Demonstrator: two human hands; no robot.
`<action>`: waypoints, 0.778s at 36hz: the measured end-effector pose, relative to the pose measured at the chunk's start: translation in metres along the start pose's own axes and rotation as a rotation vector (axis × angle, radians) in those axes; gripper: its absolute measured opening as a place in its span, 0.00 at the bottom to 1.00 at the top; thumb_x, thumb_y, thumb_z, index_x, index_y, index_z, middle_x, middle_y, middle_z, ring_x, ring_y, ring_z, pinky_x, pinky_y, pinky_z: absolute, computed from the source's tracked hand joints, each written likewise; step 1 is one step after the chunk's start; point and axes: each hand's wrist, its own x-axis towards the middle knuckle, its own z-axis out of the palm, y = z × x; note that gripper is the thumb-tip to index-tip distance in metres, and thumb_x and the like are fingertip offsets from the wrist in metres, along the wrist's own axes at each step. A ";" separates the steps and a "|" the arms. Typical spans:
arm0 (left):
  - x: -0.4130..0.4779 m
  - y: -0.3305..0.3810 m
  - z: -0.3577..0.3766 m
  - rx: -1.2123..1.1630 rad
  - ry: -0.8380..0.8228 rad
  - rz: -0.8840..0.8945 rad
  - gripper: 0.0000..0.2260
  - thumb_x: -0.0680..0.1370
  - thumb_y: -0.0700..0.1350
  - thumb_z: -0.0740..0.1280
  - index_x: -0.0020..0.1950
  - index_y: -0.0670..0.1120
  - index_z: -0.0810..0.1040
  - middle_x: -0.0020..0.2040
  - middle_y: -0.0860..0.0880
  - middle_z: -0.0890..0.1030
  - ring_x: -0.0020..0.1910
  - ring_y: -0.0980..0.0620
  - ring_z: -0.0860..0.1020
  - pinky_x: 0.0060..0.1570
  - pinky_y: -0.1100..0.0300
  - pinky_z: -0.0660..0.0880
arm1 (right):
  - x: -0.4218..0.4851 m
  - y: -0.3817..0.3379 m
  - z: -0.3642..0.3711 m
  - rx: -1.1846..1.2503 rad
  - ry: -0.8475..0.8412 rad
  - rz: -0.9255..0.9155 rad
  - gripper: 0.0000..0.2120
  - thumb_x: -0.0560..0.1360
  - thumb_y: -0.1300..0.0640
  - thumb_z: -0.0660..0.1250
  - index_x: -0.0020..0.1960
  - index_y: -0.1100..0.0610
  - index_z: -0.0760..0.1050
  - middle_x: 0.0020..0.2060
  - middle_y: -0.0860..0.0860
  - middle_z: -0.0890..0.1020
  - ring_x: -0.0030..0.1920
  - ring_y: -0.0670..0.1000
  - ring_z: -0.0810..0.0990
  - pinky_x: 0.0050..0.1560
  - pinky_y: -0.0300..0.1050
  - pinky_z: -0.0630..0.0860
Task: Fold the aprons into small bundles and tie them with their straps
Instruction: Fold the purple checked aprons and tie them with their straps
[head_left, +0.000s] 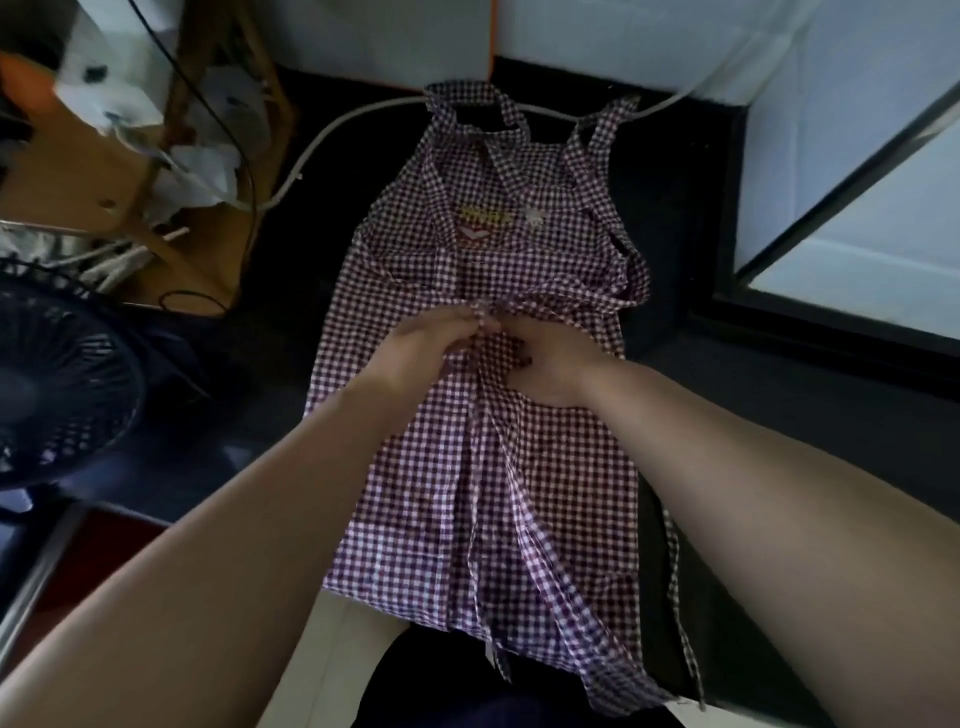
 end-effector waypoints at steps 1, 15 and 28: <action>0.000 0.003 0.002 0.041 -0.013 0.017 0.13 0.79 0.40 0.63 0.41 0.53 0.84 0.49 0.54 0.83 0.52 0.54 0.79 0.56 0.59 0.72 | 0.000 -0.001 -0.001 0.057 -0.015 -0.011 0.34 0.77 0.49 0.66 0.77 0.48 0.53 0.74 0.48 0.64 0.72 0.50 0.64 0.73 0.39 0.56; 0.023 -0.005 -0.002 0.941 -0.093 0.212 0.14 0.81 0.42 0.58 0.64 0.48 0.77 0.57 0.42 0.80 0.51 0.44 0.79 0.52 0.50 0.77 | 0.004 0.006 0.002 0.118 0.070 -0.163 0.36 0.77 0.63 0.65 0.77 0.45 0.52 0.73 0.49 0.66 0.69 0.48 0.67 0.67 0.36 0.63; 0.028 -0.017 -0.001 0.761 0.209 0.260 0.14 0.76 0.42 0.68 0.61 0.45 0.70 0.57 0.47 0.73 0.49 0.49 0.75 0.44 0.57 0.69 | 0.013 -0.002 -0.010 0.357 0.501 0.226 0.31 0.78 0.61 0.58 0.78 0.51 0.50 0.65 0.51 0.73 0.61 0.54 0.75 0.62 0.46 0.71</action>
